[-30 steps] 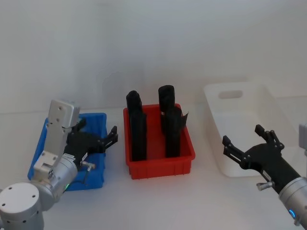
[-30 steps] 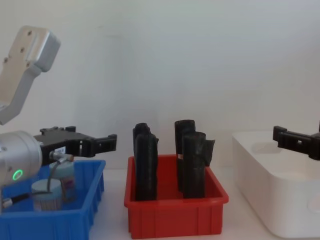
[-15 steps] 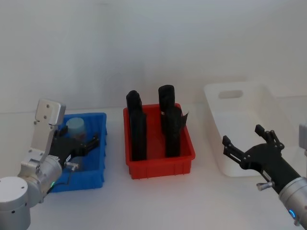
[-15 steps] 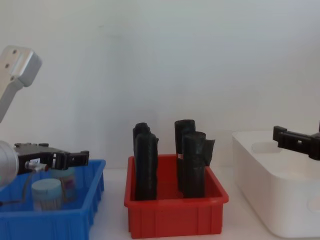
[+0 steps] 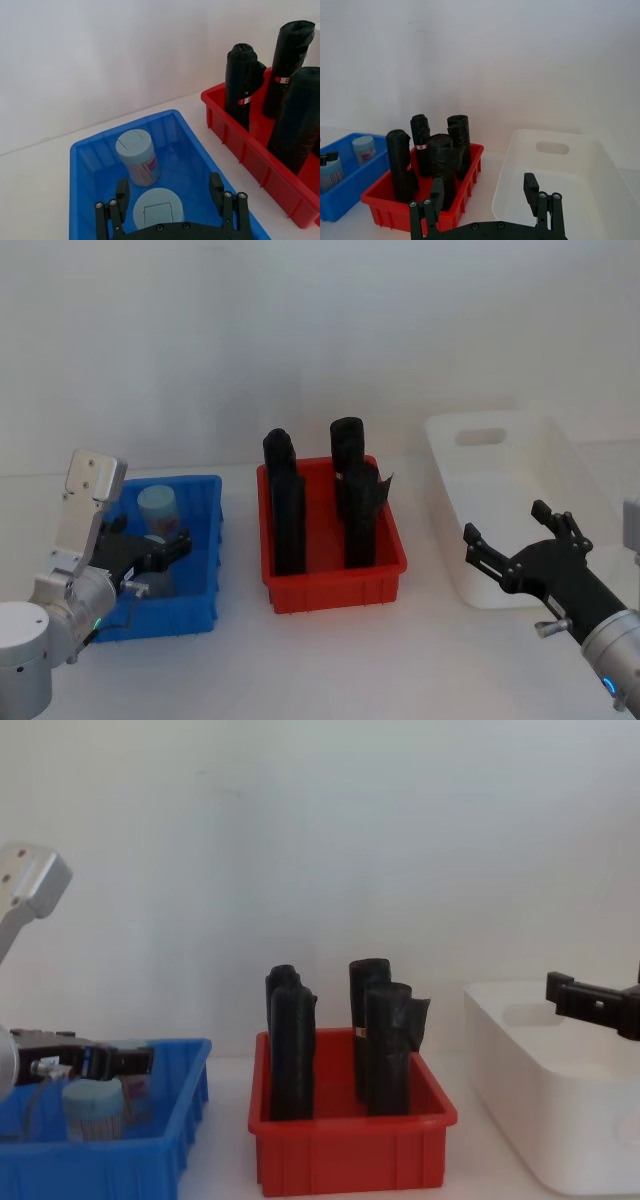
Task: Pick the cotton swabs from the blue box and place them into the white box.
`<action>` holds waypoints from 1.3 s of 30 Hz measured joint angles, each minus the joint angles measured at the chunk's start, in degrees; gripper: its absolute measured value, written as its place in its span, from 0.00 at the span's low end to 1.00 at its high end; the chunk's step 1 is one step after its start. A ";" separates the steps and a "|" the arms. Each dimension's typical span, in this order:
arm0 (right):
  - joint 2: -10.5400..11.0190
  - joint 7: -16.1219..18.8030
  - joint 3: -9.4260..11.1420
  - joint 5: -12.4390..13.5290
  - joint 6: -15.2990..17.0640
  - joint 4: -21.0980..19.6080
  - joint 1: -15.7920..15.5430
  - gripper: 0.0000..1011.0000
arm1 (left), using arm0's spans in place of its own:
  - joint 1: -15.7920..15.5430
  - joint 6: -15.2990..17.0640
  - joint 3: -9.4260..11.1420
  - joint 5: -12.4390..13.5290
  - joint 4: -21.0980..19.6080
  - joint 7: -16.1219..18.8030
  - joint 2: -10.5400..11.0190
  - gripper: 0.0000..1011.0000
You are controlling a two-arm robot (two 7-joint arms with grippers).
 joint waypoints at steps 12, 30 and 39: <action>0.00 0.00 0.00 0.00 0.00 0.00 0.00 0.99 | -1.55 0.46 -0.41 0.69 3.94 -1.76 -0.42 0.99; 0.00 0.00 0.00 0.00 0.00 0.00 0.00 0.99 | -3.47 0.36 -0.66 1.72 9.03 -3.81 -1.15 0.92; 0.00 0.00 0.00 0.00 0.00 0.00 0.00 0.99 | -4.06 -0.12 -0.81 1.55 10.60 -4.77 -1.45 0.67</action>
